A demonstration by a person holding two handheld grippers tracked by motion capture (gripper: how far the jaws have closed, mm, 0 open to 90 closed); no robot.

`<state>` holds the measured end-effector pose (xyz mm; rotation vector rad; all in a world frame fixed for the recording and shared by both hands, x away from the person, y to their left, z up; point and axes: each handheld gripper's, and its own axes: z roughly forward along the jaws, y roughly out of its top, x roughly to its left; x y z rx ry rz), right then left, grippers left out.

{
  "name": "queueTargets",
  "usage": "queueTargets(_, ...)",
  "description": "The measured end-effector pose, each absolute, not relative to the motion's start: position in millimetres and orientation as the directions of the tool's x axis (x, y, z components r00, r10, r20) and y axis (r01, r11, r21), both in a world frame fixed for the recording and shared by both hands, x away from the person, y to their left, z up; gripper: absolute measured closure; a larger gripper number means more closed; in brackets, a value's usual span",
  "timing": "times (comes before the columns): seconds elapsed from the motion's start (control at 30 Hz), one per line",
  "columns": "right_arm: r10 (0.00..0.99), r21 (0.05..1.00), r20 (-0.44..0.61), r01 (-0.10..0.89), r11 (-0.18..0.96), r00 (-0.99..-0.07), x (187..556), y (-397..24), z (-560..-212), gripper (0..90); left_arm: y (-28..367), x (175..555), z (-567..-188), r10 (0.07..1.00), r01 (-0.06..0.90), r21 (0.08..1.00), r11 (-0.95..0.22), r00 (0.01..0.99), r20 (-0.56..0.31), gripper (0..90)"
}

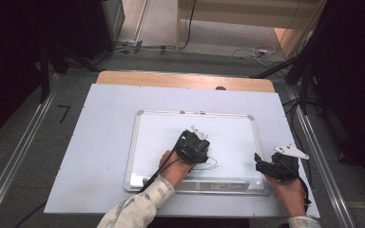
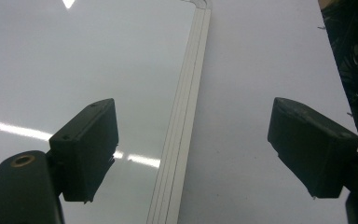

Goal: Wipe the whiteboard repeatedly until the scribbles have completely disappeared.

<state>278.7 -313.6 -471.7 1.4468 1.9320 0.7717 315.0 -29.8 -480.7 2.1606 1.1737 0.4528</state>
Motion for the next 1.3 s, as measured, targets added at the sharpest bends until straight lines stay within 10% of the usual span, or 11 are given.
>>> queueTargets(1.3,0.966,0.749,-0.118,0.619,0.238,-0.229,278.9,-313.9,-471.8,14.8,-65.3,312.4,-480.0,0.807,0.603,0.664,-0.442,0.59,0.001,41.4)
